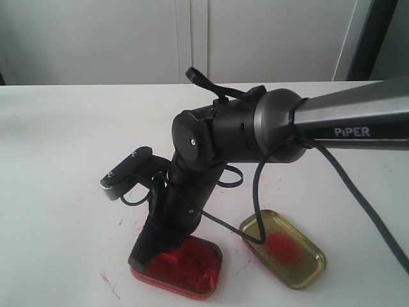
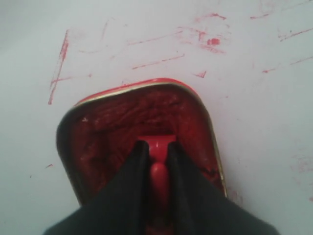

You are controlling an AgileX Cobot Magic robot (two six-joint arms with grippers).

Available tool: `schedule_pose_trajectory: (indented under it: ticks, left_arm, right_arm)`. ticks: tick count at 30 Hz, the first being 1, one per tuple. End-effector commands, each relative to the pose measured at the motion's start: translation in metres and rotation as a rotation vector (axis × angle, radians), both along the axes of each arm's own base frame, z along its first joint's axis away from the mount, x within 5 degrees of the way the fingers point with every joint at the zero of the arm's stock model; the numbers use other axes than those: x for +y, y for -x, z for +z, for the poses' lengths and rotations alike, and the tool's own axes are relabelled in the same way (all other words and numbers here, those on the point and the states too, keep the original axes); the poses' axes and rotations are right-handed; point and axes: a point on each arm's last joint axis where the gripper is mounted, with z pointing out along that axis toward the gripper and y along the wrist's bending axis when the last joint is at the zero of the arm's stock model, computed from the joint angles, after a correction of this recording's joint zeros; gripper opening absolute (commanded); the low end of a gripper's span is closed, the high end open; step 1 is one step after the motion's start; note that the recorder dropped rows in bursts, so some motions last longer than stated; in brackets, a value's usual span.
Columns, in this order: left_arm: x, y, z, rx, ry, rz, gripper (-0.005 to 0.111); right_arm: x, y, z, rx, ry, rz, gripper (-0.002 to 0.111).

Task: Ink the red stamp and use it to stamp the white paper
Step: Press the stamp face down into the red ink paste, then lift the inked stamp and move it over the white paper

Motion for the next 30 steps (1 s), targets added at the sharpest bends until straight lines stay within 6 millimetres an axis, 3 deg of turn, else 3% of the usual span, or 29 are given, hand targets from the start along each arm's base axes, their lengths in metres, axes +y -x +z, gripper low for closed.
schedule_pose_trajectory:
  ticks: [1,17,23,30]
  left_arm:
    - [0.000,0.000,-0.003,0.011,0.006,0.001,0.000]
    - [0.000,0.000,-0.003,0.011,0.006,0.001,0.000]
    - [0.000,0.000,-0.003,0.011,0.006,0.001,0.000]
    - [0.000,0.000,-0.003,0.011,0.006,0.001,0.000]
  right_arm:
    - [-0.003,-0.004,-0.003,0.035,-0.025,-0.020,0.000]
    - [-0.010,-0.011,0.000,0.094,-0.067,-0.086,0.000]
    - [-0.011,-0.015,0.017,0.059,-0.106,-0.098,0.000]
    - [-0.024,-0.048,0.048,-0.041,-0.180,-0.212,0.000]
